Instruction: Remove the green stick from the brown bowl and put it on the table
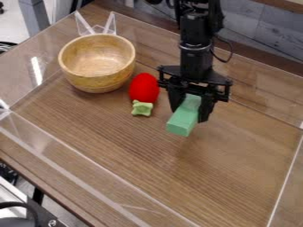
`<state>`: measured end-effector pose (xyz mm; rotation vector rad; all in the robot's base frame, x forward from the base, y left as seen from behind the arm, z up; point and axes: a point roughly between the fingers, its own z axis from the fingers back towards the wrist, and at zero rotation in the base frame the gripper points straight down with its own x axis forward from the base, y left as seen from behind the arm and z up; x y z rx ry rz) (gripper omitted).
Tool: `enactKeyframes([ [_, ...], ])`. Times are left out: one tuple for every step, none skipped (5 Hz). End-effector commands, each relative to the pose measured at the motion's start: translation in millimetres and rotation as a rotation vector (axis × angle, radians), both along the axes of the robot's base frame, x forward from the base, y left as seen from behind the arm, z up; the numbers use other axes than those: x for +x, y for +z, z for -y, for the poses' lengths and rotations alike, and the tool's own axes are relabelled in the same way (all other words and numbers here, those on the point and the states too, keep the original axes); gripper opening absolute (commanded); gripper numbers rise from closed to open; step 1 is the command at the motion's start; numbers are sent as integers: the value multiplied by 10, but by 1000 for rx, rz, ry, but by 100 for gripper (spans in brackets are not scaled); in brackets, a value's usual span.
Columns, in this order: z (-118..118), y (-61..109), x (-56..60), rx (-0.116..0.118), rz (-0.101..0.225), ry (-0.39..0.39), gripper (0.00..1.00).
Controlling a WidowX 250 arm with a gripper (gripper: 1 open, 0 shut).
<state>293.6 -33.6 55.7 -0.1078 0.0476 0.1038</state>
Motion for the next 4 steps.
enactKeyframes([
  [34,181,23,2,66,36,0],
  [-35,201,-11,5,71,48,0],
  [-107,218,-37,9,77,60,0],
  [-125,268,-33,9,83,58,0],
])
